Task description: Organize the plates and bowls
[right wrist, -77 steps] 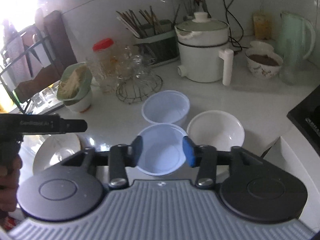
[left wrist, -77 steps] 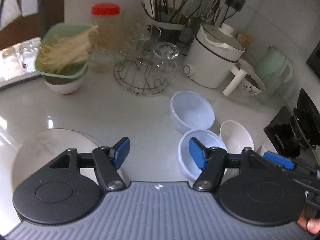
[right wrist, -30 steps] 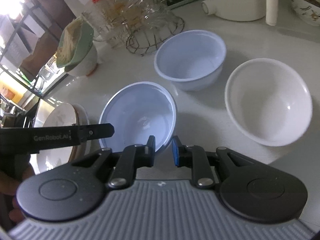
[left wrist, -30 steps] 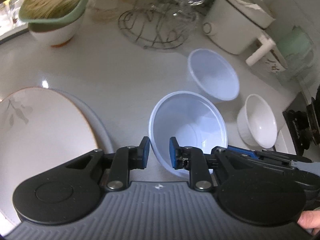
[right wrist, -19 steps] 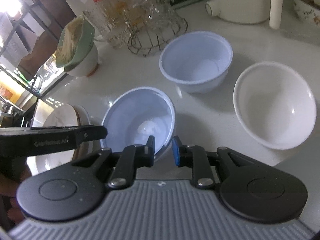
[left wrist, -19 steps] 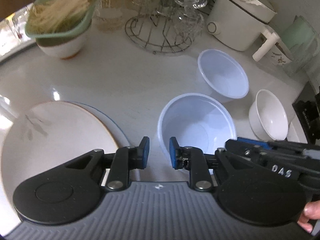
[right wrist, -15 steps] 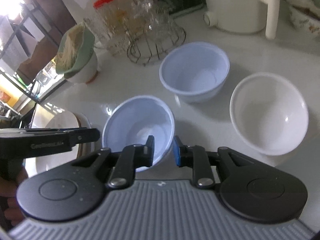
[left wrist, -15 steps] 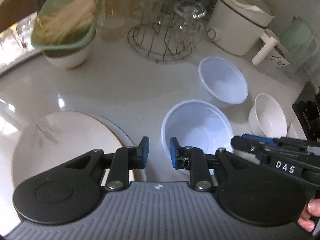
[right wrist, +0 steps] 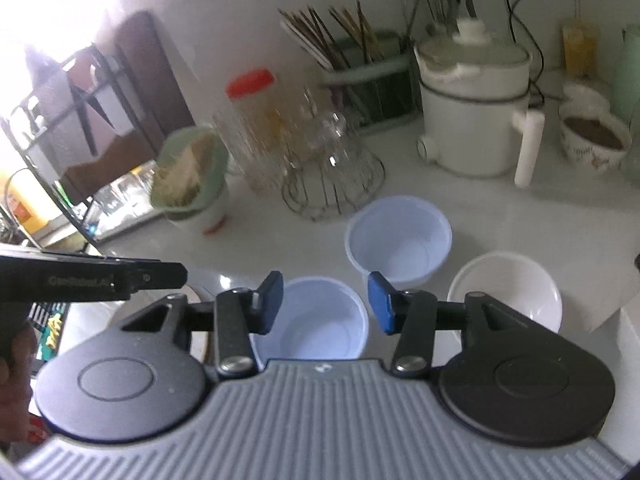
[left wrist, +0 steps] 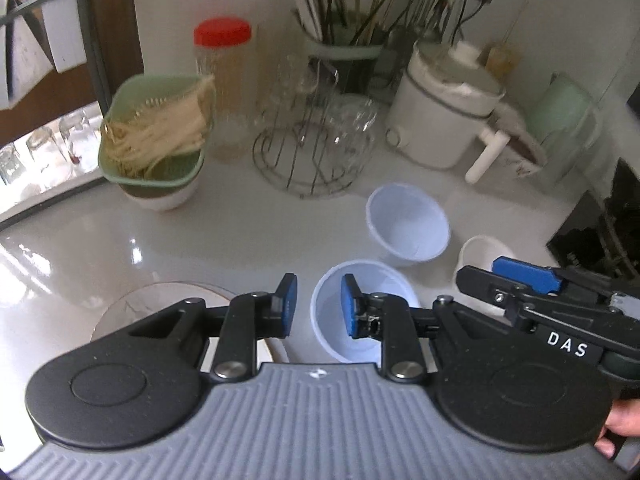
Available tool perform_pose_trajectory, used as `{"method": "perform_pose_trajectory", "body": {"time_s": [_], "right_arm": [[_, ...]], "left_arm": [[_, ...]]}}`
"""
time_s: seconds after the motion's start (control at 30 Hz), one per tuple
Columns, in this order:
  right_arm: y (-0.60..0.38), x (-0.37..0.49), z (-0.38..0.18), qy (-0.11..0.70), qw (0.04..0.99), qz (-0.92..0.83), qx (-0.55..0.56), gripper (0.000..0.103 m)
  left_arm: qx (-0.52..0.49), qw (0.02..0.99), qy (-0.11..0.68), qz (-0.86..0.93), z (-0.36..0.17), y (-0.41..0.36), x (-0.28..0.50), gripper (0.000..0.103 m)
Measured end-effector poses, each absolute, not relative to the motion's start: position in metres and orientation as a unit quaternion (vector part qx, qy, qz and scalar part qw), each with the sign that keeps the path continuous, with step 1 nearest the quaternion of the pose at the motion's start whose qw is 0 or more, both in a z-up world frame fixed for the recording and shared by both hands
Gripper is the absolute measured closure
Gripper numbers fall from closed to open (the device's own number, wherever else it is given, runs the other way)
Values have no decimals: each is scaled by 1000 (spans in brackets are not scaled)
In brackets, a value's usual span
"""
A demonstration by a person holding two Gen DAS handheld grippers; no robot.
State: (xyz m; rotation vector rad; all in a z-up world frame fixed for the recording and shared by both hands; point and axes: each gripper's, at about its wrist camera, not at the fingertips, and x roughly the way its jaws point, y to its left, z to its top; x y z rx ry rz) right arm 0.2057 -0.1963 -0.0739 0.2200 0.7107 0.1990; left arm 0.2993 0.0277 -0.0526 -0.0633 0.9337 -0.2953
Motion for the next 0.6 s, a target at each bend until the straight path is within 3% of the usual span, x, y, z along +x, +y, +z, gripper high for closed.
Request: {"method": "perform_pose_trajectory", "body": {"time_s": [0.23,0.6], "right_arm": [[-193,183,-47,310,940,100,100,53],[-206,164,-47,289,950,63,98,53]], "left_arm": [[-40,891,426,-149,-28,30,279,74],[-41,890,424,-165,-34,10,265,70]]}}
